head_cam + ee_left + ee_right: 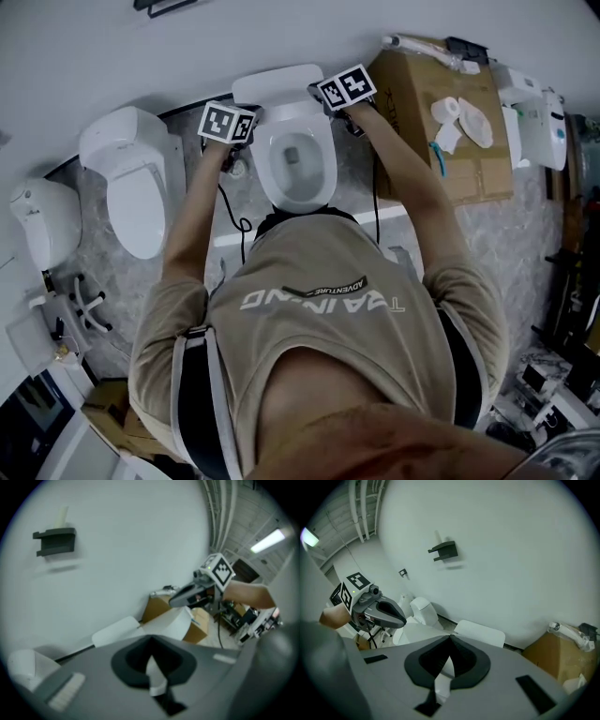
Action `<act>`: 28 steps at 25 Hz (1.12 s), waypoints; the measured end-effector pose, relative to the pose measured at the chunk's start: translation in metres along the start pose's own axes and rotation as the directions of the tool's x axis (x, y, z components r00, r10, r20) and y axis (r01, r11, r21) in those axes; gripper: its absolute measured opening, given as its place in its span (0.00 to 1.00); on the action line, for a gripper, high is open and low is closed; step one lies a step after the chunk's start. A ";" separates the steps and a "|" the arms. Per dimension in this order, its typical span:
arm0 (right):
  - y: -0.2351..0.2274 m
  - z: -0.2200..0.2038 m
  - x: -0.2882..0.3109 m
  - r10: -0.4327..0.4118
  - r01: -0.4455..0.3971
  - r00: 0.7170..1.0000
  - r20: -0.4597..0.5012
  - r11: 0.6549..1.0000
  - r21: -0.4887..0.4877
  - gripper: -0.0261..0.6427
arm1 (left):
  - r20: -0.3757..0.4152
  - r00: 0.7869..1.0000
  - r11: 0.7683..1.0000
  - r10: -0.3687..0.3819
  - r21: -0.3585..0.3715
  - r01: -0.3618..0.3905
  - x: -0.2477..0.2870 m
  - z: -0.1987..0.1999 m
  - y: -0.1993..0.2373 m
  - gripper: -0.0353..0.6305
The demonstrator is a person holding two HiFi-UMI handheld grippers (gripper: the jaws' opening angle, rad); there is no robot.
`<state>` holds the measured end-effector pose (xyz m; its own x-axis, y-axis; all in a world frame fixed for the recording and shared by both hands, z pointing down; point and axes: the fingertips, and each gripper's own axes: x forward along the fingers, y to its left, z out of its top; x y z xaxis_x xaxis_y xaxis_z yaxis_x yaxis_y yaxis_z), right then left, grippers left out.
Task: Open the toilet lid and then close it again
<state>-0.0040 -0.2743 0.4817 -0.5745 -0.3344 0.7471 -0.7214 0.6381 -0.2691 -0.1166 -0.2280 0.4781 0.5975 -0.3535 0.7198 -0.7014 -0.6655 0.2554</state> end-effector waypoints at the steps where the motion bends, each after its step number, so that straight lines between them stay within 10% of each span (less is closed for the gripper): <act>1: 0.004 -0.009 -0.001 0.003 -0.003 1.000 -0.008 1.000 0.003 0.06 | -0.007 1.000 1.000 -0.011 -0.005 0.011 0.000 -0.008 -0.006 0.06; 20: 0.047 -0.154 0.008 0.040 -0.018 0.978 -0.203 0.994 0.108 0.06 | -0.125 0.979 0.982 -0.164 -0.117 0.150 0.020 -0.123 -0.078 0.06; 28: 0.062 -0.226 0.025 0.120 -0.058 0.955 -0.272 0.972 0.226 0.06 | -0.300 0.930 0.965 -0.214 -0.210 0.154 0.044 -0.189 -0.107 0.06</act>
<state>0.0247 -0.0862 0.6214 -0.5304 -0.0540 0.8460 -0.7555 0.4829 -0.4428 -0.0887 -0.0487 0.6046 0.5888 0.0104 0.8082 -0.6670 -0.5585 0.4931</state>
